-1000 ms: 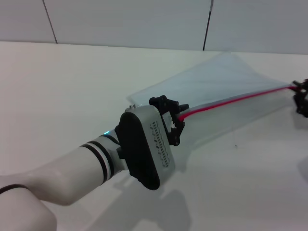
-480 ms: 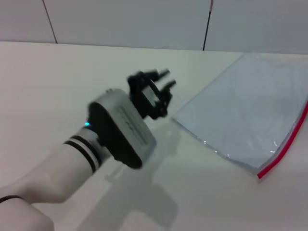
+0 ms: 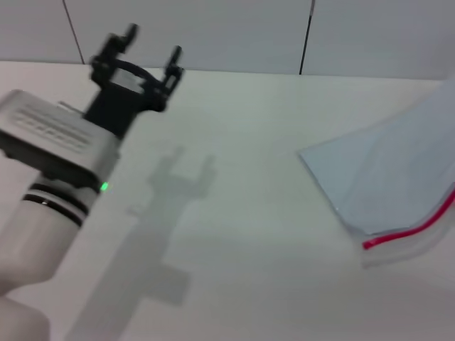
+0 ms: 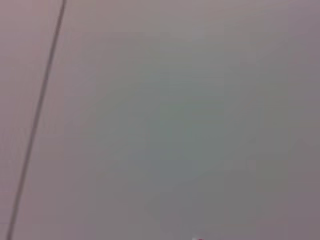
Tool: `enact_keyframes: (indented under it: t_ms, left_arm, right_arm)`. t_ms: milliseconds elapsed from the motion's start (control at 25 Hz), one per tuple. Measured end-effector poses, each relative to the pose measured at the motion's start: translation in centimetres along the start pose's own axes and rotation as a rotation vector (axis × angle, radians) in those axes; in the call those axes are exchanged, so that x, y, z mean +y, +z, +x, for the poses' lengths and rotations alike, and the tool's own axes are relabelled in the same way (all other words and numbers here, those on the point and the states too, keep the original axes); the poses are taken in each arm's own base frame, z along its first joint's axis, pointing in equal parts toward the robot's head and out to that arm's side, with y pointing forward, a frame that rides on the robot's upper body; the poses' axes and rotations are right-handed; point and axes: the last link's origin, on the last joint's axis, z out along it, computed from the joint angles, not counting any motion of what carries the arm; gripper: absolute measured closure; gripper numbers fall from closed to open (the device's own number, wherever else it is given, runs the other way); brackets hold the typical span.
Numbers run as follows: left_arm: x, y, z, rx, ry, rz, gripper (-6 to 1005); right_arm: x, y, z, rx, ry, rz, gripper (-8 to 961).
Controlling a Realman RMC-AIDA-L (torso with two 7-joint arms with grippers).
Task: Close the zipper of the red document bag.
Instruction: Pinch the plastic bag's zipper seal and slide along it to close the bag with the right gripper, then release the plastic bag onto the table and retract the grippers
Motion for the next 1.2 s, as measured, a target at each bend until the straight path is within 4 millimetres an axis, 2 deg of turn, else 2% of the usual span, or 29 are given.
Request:
enact_keyframes:
  t_ms: [200,320,440,520,640,880,1000,1200]
  left_arm:
    - [-3.1,-0.7,-1.1,0.063,-0.184,0.054,360]
    - [-4.2,-1.4,-1.5,0.101,-0.215,0.072,244]
    - [-4.4,-1.8,-1.5,0.129,-0.203,0.085,188]
    - [-4.5,-1.9,-1.4,0.137,-0.199,0.091,150]
    - [-4.7,-2.1,-1.5,0.139,-0.194,0.092,150]
    - [-4.9,-2.2,-1.6,0.142,-0.19,0.098,151]
    - [-5.0,-2.3,-1.6,0.15,-0.188,0.103,151]
    - [-5.1,-2.3,-1.6,0.157,-0.189,0.121,152]
  right_arm:
    - [0.7,-1.4,-0.9,-0.083,0.047,-0.019,158]
    - [0.6,-2.2,-1.3,-0.12,0.052,-0.013,111]
    - [0.3,-2.9,-1.6,-0.146,0.05,-0.002,63]
    - [0.3,-2.6,-1.1,-0.11,0.021,-0.01,65]
    - [0.1,-1.7,0.6,0.023,-0.025,-0.018,67]
    - [-2.1,-0.7,3.5,0.272,-0.113,0.019,67]
    - [-2.2,-0.9,3.4,0.256,-0.097,0.043,66]
    - [-0.8,-1.4,1.5,0.092,-0.037,0.029,66]
